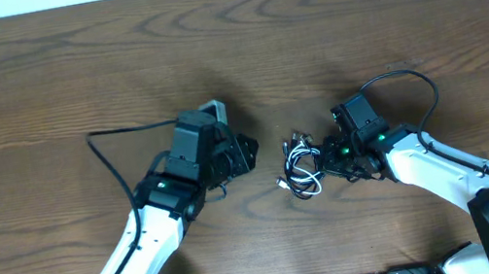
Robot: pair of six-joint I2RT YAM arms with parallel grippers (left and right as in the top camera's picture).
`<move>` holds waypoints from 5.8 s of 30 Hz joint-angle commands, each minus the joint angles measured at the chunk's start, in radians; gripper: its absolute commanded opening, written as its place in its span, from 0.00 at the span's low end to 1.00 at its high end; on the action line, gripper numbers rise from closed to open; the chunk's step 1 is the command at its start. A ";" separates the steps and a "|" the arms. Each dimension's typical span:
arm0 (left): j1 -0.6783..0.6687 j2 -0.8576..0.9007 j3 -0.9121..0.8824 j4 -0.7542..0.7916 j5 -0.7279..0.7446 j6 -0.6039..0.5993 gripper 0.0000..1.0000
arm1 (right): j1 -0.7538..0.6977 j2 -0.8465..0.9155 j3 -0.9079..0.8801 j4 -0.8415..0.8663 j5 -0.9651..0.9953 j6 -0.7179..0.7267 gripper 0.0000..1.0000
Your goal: Untangle cables
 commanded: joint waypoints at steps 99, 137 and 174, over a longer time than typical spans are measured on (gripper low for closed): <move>-0.188 0.357 -0.003 0.209 0.174 -0.311 0.07 | 0.001 0.006 0.004 -0.050 0.058 -0.042 0.01; 0.105 0.100 -0.004 -0.152 0.022 -0.020 0.38 | 0.000 0.006 0.004 0.291 -0.375 -0.364 0.01; 0.285 -0.129 -0.003 -0.187 0.064 0.178 0.38 | -0.034 -0.404 0.007 0.465 0.372 -1.014 0.01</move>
